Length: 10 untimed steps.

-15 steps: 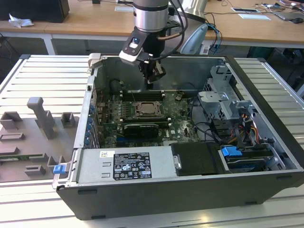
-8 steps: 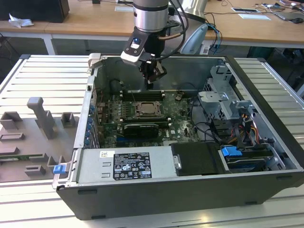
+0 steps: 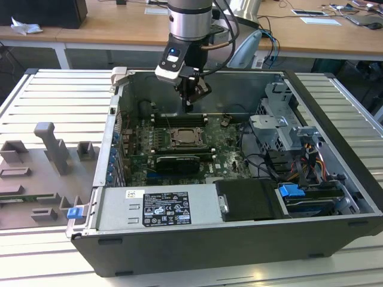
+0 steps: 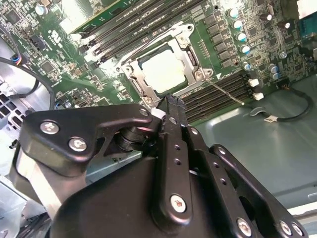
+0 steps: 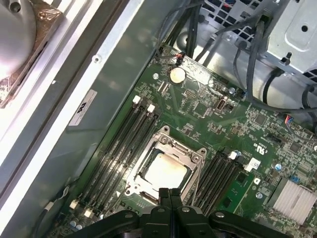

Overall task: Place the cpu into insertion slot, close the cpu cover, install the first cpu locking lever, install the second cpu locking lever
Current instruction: 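Install the first cpu locking lever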

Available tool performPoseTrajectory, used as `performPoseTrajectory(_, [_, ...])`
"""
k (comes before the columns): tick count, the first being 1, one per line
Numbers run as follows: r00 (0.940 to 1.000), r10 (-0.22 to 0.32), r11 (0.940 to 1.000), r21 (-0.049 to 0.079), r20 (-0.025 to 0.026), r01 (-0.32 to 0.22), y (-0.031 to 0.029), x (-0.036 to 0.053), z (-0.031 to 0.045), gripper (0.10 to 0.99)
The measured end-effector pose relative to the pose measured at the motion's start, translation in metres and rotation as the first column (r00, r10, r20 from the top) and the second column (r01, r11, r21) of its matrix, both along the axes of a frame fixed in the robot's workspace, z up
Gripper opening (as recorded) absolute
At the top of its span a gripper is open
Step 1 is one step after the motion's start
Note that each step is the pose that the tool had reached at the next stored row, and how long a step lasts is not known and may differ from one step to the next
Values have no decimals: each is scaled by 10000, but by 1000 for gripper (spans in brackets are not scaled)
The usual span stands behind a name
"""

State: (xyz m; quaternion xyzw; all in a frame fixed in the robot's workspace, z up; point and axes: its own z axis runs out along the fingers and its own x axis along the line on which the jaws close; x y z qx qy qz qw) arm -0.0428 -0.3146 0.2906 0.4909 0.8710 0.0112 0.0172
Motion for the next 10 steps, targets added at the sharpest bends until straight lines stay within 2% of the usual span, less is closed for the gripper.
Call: performPoseTrajectory(10, [9968,795,9968,0,0,-795,0,0,0,106])
